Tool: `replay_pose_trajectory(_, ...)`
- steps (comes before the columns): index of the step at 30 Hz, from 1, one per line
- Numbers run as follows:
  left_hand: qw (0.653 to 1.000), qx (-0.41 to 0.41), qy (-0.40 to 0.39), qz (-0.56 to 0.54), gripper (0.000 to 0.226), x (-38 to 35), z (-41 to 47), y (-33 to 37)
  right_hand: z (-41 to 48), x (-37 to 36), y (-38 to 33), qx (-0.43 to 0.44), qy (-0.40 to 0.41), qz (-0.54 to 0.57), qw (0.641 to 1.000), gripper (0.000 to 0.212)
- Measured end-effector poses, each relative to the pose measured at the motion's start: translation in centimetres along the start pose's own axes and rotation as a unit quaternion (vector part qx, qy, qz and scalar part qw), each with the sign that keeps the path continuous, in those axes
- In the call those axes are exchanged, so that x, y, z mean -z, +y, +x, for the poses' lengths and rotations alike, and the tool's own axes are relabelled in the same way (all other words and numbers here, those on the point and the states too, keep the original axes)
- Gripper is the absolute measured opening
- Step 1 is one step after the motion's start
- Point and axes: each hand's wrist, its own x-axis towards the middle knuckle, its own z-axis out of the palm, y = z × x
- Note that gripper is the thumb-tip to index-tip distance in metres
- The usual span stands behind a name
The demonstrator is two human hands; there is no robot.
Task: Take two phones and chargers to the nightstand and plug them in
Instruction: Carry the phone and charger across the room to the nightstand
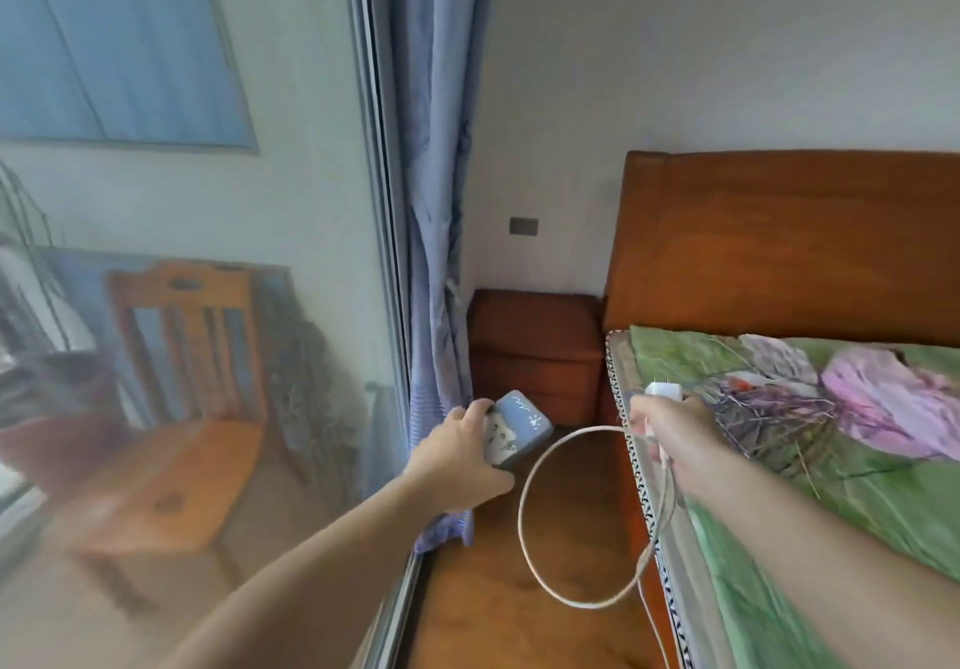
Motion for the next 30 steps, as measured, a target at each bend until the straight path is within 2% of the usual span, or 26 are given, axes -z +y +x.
replay_pose_trajectory(7, 1.000, 0.008, -0.010, -0.002, 0.094, -0.6, 14.9, 1.1, 14.7, -3.3, -3.6, -0.001, -0.011, 0.048, 0.999, 0.023)
replay_pose_trajectory(12, 1.000, 0.029, 0.003, -0.002, 0.090, 0.4, 26.6, 2.7, 25.7, -5.5, -7.3, -0.013, -0.073, 0.107, 0.991, 0.017)
replay_pose_trajectory(21, 0.998, 0.046, 0.031, -0.033, 0.089, 1.4, 43.7, 3.8, 41.5, -9.7, -14.7, -0.007, -0.093, 0.127, 0.988, 0.017)
replay_pose_trajectory(26, 0.994, 0.048, 0.041, -0.091, 0.085, 0.8, 53.1, 1.9, 50.5, -14.5, -16.7, 0.009, -0.087, 0.112, 0.990, 0.036)
replay_pose_trajectory(30, 0.990, 0.034, 0.037, -0.131, 0.073, -0.1, 62.4, -1.0, 58.3, -19.1, -17.5, 0.007, -0.078, 0.100, 0.992, 0.041)
